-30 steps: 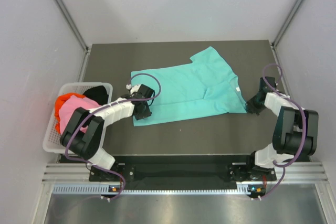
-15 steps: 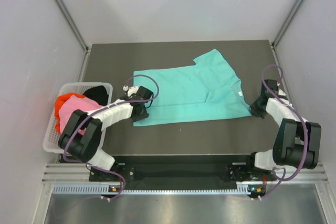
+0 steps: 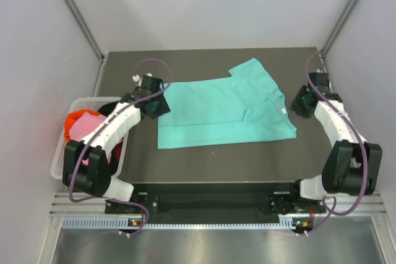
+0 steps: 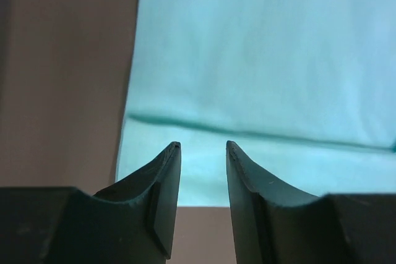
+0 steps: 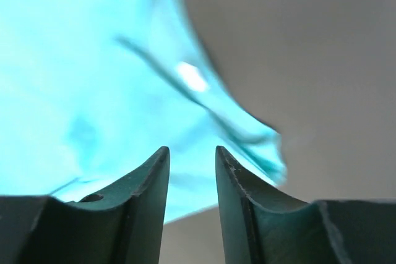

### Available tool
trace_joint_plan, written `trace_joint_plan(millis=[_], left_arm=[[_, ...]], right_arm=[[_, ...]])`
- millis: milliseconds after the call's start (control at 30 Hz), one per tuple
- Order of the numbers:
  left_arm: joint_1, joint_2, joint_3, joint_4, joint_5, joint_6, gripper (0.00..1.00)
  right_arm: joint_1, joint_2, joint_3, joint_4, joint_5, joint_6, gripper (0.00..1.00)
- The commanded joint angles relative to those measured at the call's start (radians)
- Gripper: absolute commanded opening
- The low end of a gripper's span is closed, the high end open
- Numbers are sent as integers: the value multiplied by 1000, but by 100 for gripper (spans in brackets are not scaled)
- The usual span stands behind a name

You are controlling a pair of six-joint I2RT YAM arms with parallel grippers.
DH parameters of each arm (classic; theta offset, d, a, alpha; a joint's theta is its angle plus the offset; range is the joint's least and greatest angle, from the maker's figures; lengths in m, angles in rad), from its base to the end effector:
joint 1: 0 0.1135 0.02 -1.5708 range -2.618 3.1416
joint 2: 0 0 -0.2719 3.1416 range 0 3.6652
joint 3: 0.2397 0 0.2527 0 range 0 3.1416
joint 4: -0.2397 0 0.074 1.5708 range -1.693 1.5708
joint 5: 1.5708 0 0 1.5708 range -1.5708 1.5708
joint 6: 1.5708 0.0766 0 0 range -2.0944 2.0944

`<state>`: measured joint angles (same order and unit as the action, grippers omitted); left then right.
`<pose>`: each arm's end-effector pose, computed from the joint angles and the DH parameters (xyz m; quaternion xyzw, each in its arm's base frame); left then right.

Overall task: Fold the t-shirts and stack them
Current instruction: Fold the tshirt

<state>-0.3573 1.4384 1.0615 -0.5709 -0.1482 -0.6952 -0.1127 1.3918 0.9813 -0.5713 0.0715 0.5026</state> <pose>0.3054 -0.1020 0.2268 -0.1820 0.9319 -0.0926 0.2997 0.3016 -0.0396 0.2130 0.2995 0.9083 0.0226 0.2912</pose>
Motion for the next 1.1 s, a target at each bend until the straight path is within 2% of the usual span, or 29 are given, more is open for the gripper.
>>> trace_joint_plan(millis=[0, 100, 200, 367, 500, 567, 833, 1067], left_arm=[[109, 39, 98, 65, 144, 94, 41], [170, 112, 185, 129, 171, 128, 44], [207, 210, 305, 146, 220, 163, 46], [213, 396, 478, 151, 174, 218, 50], [218, 494, 546, 158, 105, 224, 50], [222, 540, 571, 172, 111, 224, 51], [228, 720, 705, 155, 107, 250, 50], [239, 807, 770, 174, 42, 267, 50]], right_arm=[[57, 93, 152, 102, -200, -151, 37], [74, 202, 256, 201, -307, -190, 44], [79, 309, 355, 307, -349, -197, 49], [79, 507, 514, 482, -392, -196, 55], [77, 674, 692, 485, -450, -197, 57], [77, 769, 784, 493, -493, -200, 57], [79, 1070, 1083, 522, -502, -145, 57], [82, 1193, 1168, 629, -472, -93, 58]])
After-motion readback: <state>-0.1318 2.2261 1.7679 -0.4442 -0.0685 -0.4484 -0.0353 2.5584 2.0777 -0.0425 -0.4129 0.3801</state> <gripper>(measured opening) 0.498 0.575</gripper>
